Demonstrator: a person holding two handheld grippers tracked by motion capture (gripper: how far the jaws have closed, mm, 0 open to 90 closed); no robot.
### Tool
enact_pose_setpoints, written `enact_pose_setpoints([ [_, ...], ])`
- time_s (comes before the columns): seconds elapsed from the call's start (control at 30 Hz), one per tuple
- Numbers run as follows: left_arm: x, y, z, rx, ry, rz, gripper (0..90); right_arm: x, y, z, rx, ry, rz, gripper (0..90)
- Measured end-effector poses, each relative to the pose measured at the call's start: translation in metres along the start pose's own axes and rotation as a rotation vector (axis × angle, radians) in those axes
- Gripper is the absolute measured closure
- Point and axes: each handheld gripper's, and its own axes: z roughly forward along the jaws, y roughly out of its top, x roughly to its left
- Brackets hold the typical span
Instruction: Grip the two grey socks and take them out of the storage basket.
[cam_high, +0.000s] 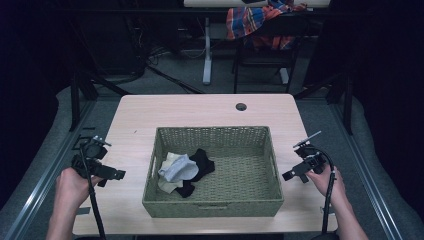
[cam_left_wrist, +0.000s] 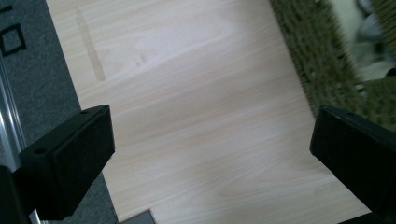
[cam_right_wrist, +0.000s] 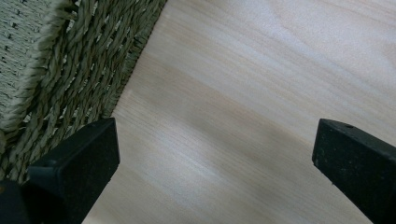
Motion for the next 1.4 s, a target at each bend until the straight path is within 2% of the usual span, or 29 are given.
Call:
enact_pose_setpoints([
  [0.07, -0.005, 0.004, -0.004, -0.008, -0.007, 0.007, 0.1, -0.002, 0.000, -0.001, 0.004, 0.020, -0.003, 0.4],
  [0.1, -0.007, 0.007, -0.005, -0.008, -0.013, 0.009, 0.0, -0.004, 0.000, -0.002, 0.027, 0.007, -0.016, 0.4],
  [0.13, -0.009, 0.009, -0.007, -0.018, -0.019, 0.016, 0.0, -0.003, -0.001, 0.000, -0.001, 0.014, 0.009, 0.4],
  [0.23, -0.016, 0.017, -0.015, -0.038, -0.028, 0.040, 0.0, -0.004, -0.001, 0.000, -0.006, 0.017, 0.018, 0.5],
  [0.37, -0.028, 0.030, -0.021, -0.065, -0.042, 0.076, 0.0, -0.004, 0.000, -0.002, 0.034, 0.006, -0.016, 0.5],
  [0.43, -0.035, 0.036, -0.021, -0.062, -0.051, 0.103, 0.0, -0.004, 0.000, -0.001, 0.025, 0.006, -0.008, 0.5],
  [0.47, -0.039, 0.039, -0.020, -0.058, -0.055, 0.116, 0.0, -0.003, -0.001, 0.000, -0.001, 0.001, 0.012, 0.5],
  [0.5, -0.043, 0.042, -0.019, -0.058, -0.059, 0.126, 0.0, -0.003, -0.001, -0.001, 0.004, 0.008, 0.005, 0.5],
  [0.57, -0.051, 0.048, -0.017, -0.055, -0.066, 0.146, 0.0, -0.005, 0.000, -0.002, 0.030, 0.005, -0.015, 0.5],
  [0.6, -0.055, 0.051, -0.016, -0.054, -0.073, 0.158, 0.0, -0.005, 0.000, -0.002, 0.028, 0.004, -0.014, 0.5],
  [0.63, -0.059, 0.054, -0.015, -0.052, -0.081, 0.170, 0.0, -0.003, -0.002, 0.000, 0.002, 0.004, 0.009, 0.5],
  [0.8, -0.081, 0.066, -0.009, -0.035, -0.114, 0.230, 0.0, -0.003, -0.001, 0.000, -0.001, 0.009, 0.004, 0.5],
  [0.87, -0.089, 0.071, -0.005, -0.029, -0.116, 0.254, 0.0, -0.004, 0.000, -0.002, 0.032, 0.010, -0.024, 0.5],
  [0.93, -0.096, 0.075, -0.001, -0.017, -0.124, 0.272, 0.0, -0.004, 0.000, -0.001, 0.025, 0.008, -0.019, 0.4],
  [0.97, -0.100, 0.077, 0.002, -0.013, -0.125, 0.278, 0.0, -0.004, 0.000, -0.001, 0.021, 0.026, -0.015, 0.5],
  [1.13, -0.118, 0.086, 0.014, 0.018, -0.135, 0.333, 0.0, -0.004, 0.000, -0.001, 0.029, 0.011, -0.020, 0.4],
  [1.17, -0.122, 0.087, 0.017, 0.019, -0.137, 0.343, 0.0, -0.003, -0.001, 0.001, 0.006, 0.023, -0.004, 0.4],
  [1.23, -0.129, 0.090, 0.022, 0.035, -0.146, 0.360, 0.0, -0.003, -0.001, 0.000, 0.009, 0.022, -0.005, 0.4],
  [1.3, -0.135, 0.091, 0.027, 0.045, -0.146, 0.374, 0.0, -0.004, 0.000, -0.001, 0.034, 0.016, -0.023, 0.4],
  [1.4, -0.141, 0.090, 0.036, 0.060, -0.148, 0.384, 0.0, -0.004, 0.000, -0.001, 0.027, 0.011, -0.019, 0.4],
])
